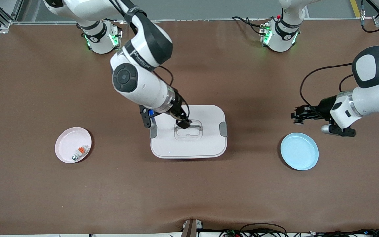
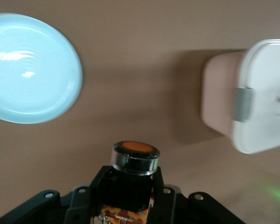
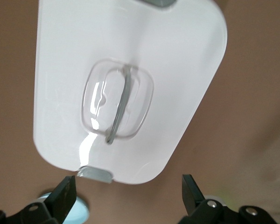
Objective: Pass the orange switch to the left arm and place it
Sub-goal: 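Open the right gripper while the left gripper pulls the switch away, then lower the switch onto the blue plate with the left gripper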
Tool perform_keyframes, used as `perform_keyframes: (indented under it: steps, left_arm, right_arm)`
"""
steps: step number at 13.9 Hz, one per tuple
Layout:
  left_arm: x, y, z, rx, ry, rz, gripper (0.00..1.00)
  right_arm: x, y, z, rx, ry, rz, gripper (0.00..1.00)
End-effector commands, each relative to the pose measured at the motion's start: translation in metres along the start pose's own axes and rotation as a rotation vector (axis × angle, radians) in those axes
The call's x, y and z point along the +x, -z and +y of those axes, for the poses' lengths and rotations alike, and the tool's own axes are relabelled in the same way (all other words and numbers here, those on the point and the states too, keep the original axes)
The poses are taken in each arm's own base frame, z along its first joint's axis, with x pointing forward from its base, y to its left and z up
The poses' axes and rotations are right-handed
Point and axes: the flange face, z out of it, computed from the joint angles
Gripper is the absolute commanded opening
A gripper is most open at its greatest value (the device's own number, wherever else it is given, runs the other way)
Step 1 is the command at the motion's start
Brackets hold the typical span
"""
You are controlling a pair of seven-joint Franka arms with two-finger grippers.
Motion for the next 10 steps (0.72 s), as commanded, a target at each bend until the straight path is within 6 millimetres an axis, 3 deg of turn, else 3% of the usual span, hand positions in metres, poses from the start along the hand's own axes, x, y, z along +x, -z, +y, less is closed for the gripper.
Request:
perform_keyframes:
  steps: [1,7,10]
  left_arm:
    - [0.021,-0.02,-0.032,0.057,-0.004,0.065,0.0]
    - [0.069,-0.069,-0.087,0.211,-0.082,0.057,0.0]
    - [0.081,-0.106,-0.097,0.24,-0.108,0.024,0.0]
  right_arm:
    - [0.042,0.034,0.013,-0.085,0.206,0.009,1.0]
    - [0.132,0.103,0.042,-0.244,0.601,0.176,1.0]
    - [0.19,0.139,0.064,-0.245,0.723,0.15,1.0]
